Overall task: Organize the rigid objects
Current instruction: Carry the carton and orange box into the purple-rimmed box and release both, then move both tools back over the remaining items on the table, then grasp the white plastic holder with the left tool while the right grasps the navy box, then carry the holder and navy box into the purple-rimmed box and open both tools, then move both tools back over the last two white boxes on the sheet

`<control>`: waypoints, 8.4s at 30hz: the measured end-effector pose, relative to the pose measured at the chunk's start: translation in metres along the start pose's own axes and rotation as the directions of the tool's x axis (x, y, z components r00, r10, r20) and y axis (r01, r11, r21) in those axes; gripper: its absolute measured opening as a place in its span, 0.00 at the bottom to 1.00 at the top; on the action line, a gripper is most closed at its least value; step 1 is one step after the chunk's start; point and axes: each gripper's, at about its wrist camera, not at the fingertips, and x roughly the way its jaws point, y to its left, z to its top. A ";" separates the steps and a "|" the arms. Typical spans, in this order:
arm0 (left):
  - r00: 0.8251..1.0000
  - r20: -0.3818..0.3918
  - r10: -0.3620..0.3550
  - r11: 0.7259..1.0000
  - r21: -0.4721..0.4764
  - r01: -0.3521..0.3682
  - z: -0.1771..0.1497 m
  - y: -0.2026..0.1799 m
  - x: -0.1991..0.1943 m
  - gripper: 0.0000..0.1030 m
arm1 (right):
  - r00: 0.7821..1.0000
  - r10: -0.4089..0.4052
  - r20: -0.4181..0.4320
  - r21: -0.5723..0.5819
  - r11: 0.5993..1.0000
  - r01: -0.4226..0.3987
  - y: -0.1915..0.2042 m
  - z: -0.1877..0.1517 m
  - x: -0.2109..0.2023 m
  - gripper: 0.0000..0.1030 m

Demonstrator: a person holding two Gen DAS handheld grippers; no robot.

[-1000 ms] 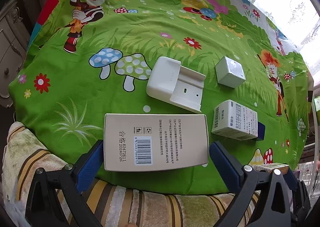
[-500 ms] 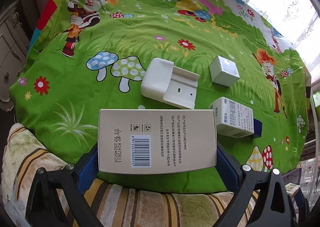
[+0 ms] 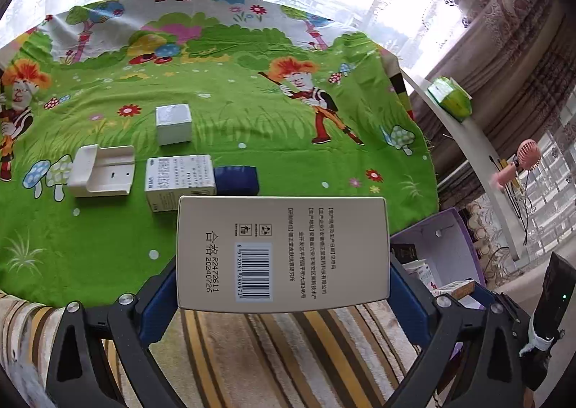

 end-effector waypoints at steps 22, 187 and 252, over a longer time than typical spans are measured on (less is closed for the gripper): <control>0.956 -0.210 -0.206 0.884 0.379 0.274 -0.057 -0.138 0.017 1.00 | 0.992 -0.129 -0.017 0.193 0.973 0.129 -0.111 -0.030 -0.026 0.88; 0.995 -0.096 0.016 0.988 0.156 -0.001 0.012 -0.013 0.036 0.37 | 0.998 -0.049 -0.042 0.041 0.998 0.051 -0.022 0.036 0.034 0.53; 0.979 -0.070 0.192 0.974 0.136 -0.182 0.043 0.046 0.046 0.78 | 0.996 -0.083 -0.008 0.056 0.995 0.084 -0.044 0.046 0.022 0.76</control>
